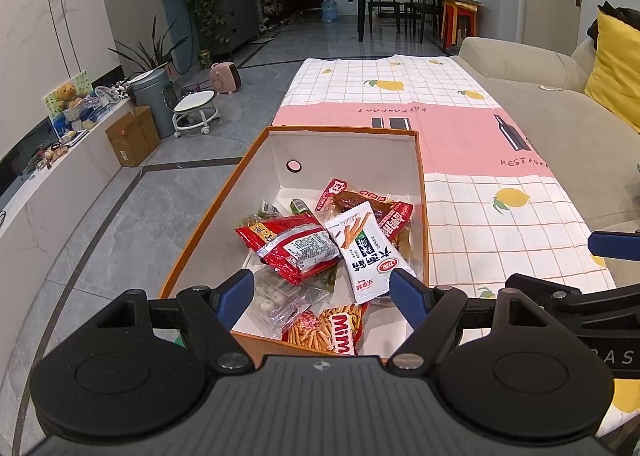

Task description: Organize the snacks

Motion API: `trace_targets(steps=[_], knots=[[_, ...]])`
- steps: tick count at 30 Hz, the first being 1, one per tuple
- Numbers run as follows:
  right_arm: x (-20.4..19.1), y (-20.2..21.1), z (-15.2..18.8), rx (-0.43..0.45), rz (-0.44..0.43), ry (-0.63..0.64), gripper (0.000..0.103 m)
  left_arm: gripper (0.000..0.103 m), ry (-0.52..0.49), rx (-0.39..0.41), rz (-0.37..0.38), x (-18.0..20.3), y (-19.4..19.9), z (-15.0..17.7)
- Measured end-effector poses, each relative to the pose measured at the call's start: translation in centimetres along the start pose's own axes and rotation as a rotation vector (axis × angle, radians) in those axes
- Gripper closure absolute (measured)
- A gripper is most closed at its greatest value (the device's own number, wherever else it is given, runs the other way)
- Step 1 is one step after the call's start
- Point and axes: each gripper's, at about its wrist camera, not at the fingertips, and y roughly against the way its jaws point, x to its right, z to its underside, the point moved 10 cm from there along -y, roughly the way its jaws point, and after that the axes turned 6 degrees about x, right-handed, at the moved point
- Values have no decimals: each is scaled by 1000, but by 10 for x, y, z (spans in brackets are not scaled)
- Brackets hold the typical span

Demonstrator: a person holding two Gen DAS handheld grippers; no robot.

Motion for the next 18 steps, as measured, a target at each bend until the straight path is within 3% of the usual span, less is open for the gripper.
trace_targets(steps=[18], knots=[[-1, -3, 3, -5, 0, 3, 12, 13, 8, -5, -16, -5, 0, 2]])
